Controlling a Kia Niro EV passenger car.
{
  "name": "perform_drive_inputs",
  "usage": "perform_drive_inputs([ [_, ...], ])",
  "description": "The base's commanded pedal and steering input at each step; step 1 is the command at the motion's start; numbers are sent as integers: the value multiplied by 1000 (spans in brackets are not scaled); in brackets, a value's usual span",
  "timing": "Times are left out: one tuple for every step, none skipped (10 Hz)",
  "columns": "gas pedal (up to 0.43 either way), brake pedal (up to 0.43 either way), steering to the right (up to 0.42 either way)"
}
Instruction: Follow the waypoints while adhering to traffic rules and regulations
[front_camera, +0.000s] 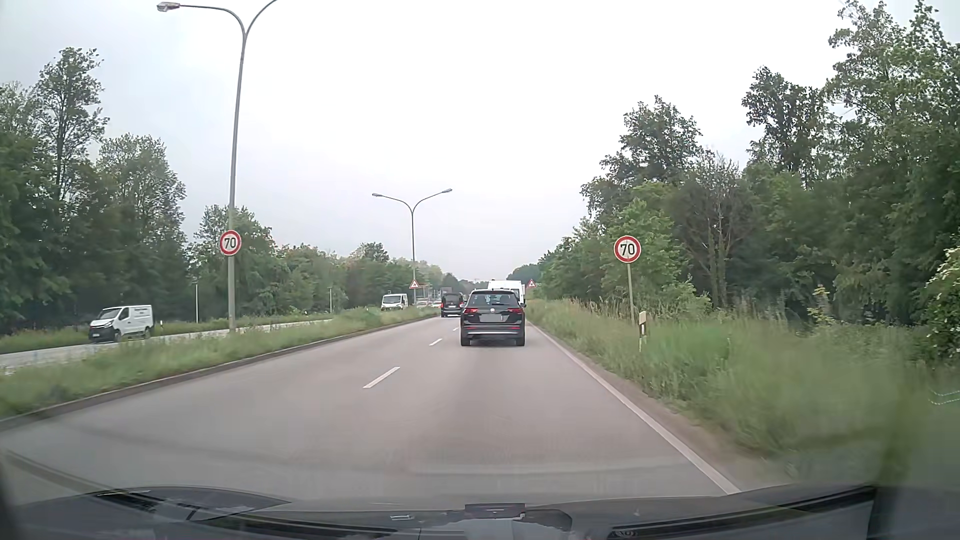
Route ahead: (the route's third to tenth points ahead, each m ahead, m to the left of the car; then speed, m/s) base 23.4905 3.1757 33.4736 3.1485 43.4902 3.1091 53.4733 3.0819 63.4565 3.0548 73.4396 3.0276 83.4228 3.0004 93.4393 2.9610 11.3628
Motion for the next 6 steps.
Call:
perform_drive_inputs([
  [28,0,-1],
  [28,0,-1],
  [28,0,-1],
  [28,0,-1],
  [39,0,-1],
  [39,0,-1],
])
